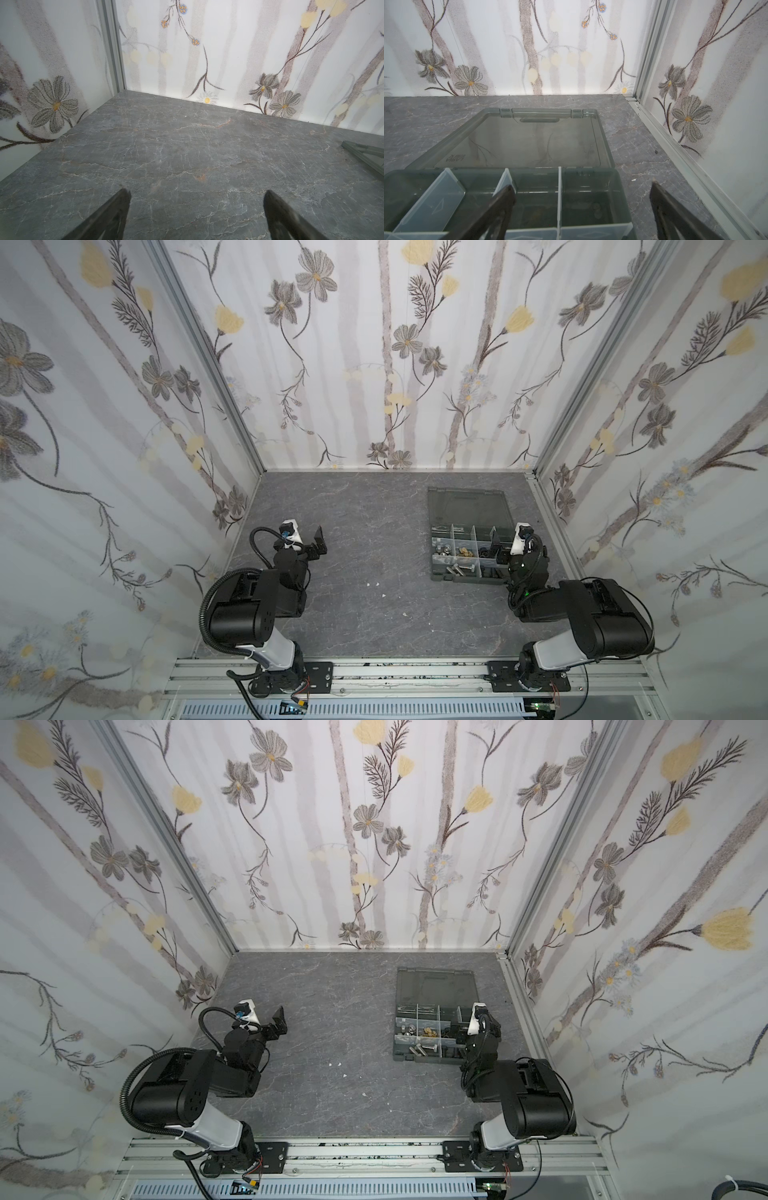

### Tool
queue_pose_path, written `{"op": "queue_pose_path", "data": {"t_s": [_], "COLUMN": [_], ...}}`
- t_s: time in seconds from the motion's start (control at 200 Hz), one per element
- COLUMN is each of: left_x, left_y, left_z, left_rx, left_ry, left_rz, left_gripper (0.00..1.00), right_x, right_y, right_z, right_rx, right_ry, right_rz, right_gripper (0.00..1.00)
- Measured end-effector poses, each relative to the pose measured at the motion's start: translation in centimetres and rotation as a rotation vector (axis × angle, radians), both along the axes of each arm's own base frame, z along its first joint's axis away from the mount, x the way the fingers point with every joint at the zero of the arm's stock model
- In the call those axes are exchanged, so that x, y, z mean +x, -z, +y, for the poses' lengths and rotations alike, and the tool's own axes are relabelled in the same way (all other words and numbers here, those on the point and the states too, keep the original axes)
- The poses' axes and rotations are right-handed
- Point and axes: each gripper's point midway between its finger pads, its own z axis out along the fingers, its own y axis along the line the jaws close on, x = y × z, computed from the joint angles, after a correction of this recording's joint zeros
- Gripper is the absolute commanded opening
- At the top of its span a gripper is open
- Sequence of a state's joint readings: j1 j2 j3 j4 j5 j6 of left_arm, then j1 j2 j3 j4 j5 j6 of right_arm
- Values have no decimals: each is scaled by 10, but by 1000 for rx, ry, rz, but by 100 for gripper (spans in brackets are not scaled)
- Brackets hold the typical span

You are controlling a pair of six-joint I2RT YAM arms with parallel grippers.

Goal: Sort the screws and nuts into containers
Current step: Reset both arms

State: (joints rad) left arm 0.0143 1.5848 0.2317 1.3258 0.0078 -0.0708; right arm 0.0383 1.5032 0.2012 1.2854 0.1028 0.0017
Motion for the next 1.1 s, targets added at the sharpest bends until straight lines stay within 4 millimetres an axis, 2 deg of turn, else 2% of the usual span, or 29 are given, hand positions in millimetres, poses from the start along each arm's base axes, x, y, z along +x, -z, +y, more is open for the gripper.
{"op": "queue_pose_path", "data": {"t_s": [1.104], "left_x": [1], "left_y": [0], "left_z": [0], "left_rx": [0], "left_ry": [0], "left_rz": [0], "left_gripper": [100], "right_x": [2], "right_y": [2], "right_z": [1], "right_rx": [28], "right_ry": [-22], "right_rz": [10], "right_gripper": [100]}}
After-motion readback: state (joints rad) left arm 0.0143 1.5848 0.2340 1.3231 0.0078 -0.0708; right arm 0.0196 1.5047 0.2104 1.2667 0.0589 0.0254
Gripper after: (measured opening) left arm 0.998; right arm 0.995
